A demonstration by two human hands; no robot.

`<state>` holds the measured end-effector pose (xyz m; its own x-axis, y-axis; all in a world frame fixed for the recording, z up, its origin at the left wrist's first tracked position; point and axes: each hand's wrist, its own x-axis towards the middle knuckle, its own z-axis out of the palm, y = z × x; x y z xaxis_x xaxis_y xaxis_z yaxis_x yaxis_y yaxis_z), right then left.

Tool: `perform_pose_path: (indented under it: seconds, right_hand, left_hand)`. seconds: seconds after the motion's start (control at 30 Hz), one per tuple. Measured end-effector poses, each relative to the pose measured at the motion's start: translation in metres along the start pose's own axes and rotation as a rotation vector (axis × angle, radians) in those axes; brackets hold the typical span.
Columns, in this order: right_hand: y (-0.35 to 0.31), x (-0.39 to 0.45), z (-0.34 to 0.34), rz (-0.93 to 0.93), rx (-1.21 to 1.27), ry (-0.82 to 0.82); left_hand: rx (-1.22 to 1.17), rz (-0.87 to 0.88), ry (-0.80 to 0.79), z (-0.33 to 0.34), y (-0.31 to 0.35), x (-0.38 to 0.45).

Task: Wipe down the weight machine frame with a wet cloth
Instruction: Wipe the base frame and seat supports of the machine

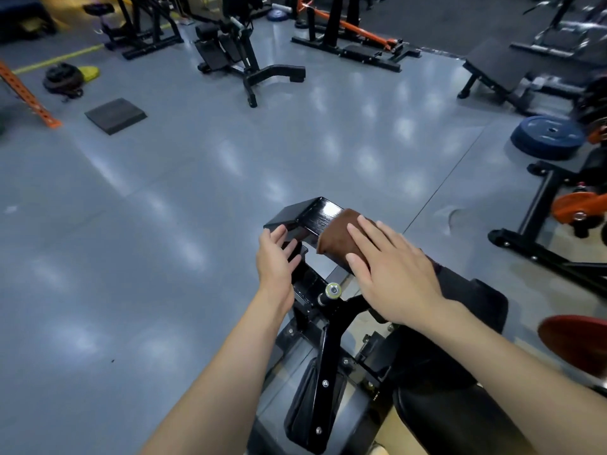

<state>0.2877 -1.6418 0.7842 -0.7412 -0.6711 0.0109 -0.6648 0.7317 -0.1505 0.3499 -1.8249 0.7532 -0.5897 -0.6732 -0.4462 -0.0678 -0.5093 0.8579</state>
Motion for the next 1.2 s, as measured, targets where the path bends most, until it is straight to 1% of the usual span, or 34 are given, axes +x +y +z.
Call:
perform_pose_path:
  seconds: [0.23,0.33,0.57,0.63,0.8,0.9,0.97,1.1,1.2]
  right_hand:
    - [-0.049,0.081,0.009,-0.104,0.038,-0.015]
    - [-0.068,0.114,0.012,-0.148,0.001,-0.037]
    - [-0.127,0.172,-0.003,-0.097,-0.302,-0.397]
    - [-0.141,0.188,0.007,-0.099,-0.382,-0.471]
    - [-0.173,0.216,0.061,-0.136,-0.511,-0.591]
    - [-0.176,0.223,0.072,-0.165,-0.543,-0.580]
    - [-0.171,0.220,0.063,-0.178,-0.514,-0.570]
    - [-0.146,0.204,0.022,-0.165,-0.407,-0.569]
    - [-0.110,0.187,-0.010,-0.079,-0.283,-0.552]
  left_hand:
    - [-0.134,-0.042,0.025,-0.008,0.005,0.006]
    - [-0.198,-0.061,0.057,-0.009,0.008,0.010]
    - [-0.343,-0.175,0.074,-0.029,0.005,0.021]
    - [-0.360,-0.196,0.087,-0.039,0.000,0.027]
    - [-0.338,-0.212,0.119,-0.071,-0.006,0.032]
    - [-0.267,-0.196,0.113,-0.087,-0.001,0.037]
    - [-0.227,-0.195,0.100,-0.090,0.004,0.041]
    - [-0.199,-0.238,0.044,-0.073,0.014,0.049]
    - [-0.225,-0.251,0.004,-0.047,0.022,0.055]
